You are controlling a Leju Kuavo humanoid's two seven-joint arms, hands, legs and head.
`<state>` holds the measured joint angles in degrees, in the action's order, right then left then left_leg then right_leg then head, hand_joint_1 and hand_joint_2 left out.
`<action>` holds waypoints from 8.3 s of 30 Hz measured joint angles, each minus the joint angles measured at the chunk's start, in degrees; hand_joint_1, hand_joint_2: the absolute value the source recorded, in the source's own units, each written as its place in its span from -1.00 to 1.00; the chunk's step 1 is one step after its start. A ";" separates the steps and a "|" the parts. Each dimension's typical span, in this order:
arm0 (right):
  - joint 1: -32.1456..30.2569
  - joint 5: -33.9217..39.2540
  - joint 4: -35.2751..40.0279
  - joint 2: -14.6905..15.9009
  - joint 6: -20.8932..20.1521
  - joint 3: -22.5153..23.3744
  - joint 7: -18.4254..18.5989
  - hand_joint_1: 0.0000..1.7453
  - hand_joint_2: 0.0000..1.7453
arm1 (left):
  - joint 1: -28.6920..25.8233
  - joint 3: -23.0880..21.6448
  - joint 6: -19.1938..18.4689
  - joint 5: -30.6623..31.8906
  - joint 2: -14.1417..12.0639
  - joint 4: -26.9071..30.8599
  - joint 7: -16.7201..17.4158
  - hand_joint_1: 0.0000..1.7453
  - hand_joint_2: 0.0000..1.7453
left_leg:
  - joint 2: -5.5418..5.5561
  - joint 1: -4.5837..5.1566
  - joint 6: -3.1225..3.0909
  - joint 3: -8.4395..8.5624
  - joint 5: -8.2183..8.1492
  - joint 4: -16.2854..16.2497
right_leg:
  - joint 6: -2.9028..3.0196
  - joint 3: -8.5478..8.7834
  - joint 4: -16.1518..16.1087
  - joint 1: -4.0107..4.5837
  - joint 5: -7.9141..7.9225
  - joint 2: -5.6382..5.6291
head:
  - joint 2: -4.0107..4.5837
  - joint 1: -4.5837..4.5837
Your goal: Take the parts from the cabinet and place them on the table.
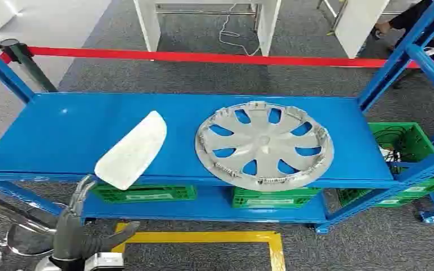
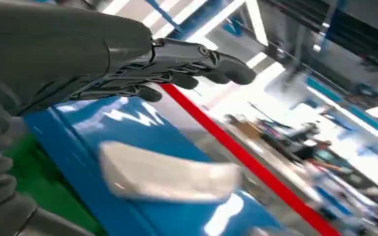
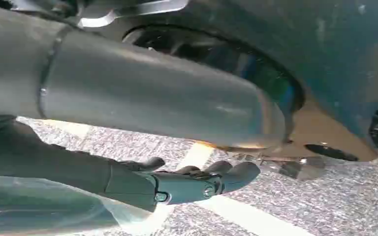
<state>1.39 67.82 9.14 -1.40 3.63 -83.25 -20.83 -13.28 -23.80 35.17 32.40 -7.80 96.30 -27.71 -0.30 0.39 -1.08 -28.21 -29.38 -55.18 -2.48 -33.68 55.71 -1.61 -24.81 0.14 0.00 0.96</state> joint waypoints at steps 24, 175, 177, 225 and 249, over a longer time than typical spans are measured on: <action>-0.28 -2.01 -0.33 1.81 -1.53 -0.74 -0.61 -1.00 -1.00 | 3.39 9.31 1.96 2.07 0.02 -11.98 5.09 -1.00 1.00 | 0.00 0.00 0.00 -0.03 0.00 0.00 | 0.00 -0.04 0.00 0.00 0.00 0.01 | 0.00 0.00; 2.07 -5.36 -0.13 3.08 -2.34 -4.52 0.66 -1.00 -1.00 | 17.52 12.67 4.63 30.35 -1.90 -7.39 3.14 1.00 1.00 | -0.29 -0.24 -1.36 -0.12 1.44 0.36 | -0.99 -1.01 0.39 -0.14 -0.98 -0.05 | 0.00 0.04; 2.02 -5.36 -0.11 3.08 -2.32 -4.52 0.66 -1.00 -1.00 | 17.35 12.76 4.67 30.38 -1.70 -7.32 3.14 1.00 1.00 | -0.29 -0.23 -1.76 -0.72 1.69 0.16 | -0.75 -3.36 7.76 -0.07 -6.50 -0.08 | 0.00 0.53; 3.85 -7.98 0.98 -1.92 2.45 -5.20 5.33 -1.00 -1.00 | 4.16 25.18 4.82 23.82 -3.58 1.55 -1.10 1.00 1.00 | 0.20 -0.55 2.47 -11.28 -6.82 -18.23 | 3.68 5.04 0.38 1.58 -5.34 0.53 | 0.02 -0.52; 3.21 -4.76 1.20 -2.30 6.47 -4.22 1.49 -1.00 -1.00 | 4.84 24.85 4.82 21.79 -5.20 1.55 0.10 1.00 1.00 | -0.39 -1.00 1.43 -9.06 7.09 -2.77 | 1.31 9.13 -0.52 1.59 -8.61 -0.21 | 0.00 -0.09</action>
<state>4.60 63.06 10.34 -3.69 10.10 -87.47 -19.34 -8.44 1.05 40.00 54.18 -13.00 97.85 -27.61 -0.69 -0.61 0.35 -37.27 -22.29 -57.95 -1.17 -24.55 55.19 -0.02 -33.42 -0.07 0.00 0.87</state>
